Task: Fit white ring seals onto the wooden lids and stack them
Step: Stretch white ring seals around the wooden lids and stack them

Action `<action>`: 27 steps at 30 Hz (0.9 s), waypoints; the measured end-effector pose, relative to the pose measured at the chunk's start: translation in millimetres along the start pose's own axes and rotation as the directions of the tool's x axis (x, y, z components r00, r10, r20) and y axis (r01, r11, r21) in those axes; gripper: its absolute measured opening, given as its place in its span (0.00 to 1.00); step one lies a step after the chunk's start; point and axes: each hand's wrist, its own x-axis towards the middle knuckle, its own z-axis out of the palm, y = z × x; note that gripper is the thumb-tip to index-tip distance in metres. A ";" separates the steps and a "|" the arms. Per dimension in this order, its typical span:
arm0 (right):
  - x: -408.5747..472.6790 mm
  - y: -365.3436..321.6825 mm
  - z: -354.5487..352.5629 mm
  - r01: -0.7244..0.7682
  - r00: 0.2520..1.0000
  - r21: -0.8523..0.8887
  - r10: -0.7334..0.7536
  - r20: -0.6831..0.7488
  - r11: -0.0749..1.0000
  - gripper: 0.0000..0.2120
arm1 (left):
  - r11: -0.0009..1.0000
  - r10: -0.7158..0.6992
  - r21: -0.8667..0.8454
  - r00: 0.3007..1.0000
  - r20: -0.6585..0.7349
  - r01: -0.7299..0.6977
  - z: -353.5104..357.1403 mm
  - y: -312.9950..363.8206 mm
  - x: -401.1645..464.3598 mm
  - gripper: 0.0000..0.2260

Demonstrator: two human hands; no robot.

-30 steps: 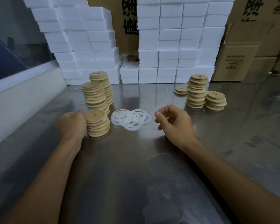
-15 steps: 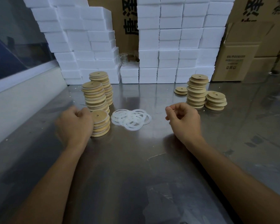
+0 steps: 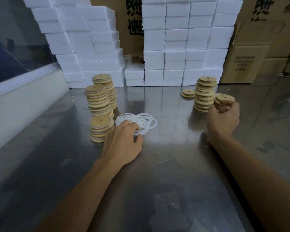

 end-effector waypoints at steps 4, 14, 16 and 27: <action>13.7 2.2 0.9 -0.025 0.999 -0.073 0.023 -0.034 0.997 0.16 | 0.999 -0.036 0.012 0.999 0.027 0.036 0.0 0.1 0.0 0.09; 40.5 3.3 4.0 0.011 0.994 -0.389 0.032 0.106 0.921 0.31 | 0.999 -0.051 0.012 0.997 0.061 0.050 -3.6 0.8 1.8 0.05; 44.4 5.6 4.9 0.014 0.992 -0.413 0.039 0.120 0.910 0.26 | 0.998 -0.055 0.012 0.997 0.062 0.054 -3.8 1.5 2.0 0.04; 50.3 5.4 7.1 -0.007 0.998 -0.425 0.036 0.060 0.905 0.16 | 0.998 -0.054 -0.009 0.996 0.069 0.055 -3.7 -1.2 4.2 0.02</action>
